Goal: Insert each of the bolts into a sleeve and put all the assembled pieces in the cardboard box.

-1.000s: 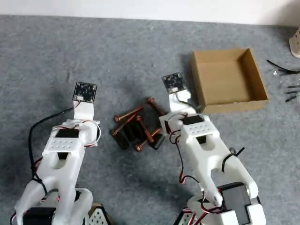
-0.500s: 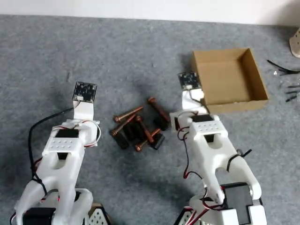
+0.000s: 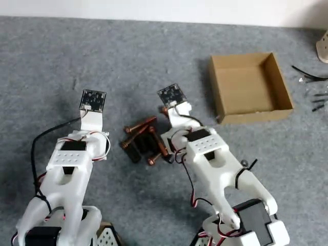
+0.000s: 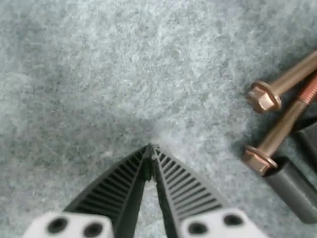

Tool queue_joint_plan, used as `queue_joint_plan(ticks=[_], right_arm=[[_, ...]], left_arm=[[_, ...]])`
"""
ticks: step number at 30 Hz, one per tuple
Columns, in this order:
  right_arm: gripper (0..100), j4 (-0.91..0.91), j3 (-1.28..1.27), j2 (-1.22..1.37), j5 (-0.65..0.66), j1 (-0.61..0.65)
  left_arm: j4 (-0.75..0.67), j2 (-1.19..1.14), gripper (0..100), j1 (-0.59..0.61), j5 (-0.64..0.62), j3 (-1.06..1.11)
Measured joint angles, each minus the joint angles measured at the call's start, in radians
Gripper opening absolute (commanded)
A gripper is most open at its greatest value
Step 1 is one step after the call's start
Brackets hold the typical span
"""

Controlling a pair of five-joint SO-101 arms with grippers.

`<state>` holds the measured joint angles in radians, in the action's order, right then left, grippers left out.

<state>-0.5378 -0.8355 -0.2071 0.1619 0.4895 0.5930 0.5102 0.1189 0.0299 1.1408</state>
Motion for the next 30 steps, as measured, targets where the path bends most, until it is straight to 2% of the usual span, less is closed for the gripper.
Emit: queue_joint_plan(ticks=[13,21,27,30], right_arm=[[17.1,-0.014,0.1,0.226,0.061,0.025],[0.9,-0.037,0.13,0.247,0.066,0.006],[0.3,-0.037,0.137,0.256,0.092,-0.037],[0.3,-0.038,0.126,0.221,0.051,-0.068]], left_arm=[[0.0,0.0,1,0.0,0.0,0.0],[0.0,0.0,1,0.0,0.0,0.0],[0.0,0.0,1,0.0,0.0,0.0],[0.0,0.0,1,0.0,0.0,0.0]])
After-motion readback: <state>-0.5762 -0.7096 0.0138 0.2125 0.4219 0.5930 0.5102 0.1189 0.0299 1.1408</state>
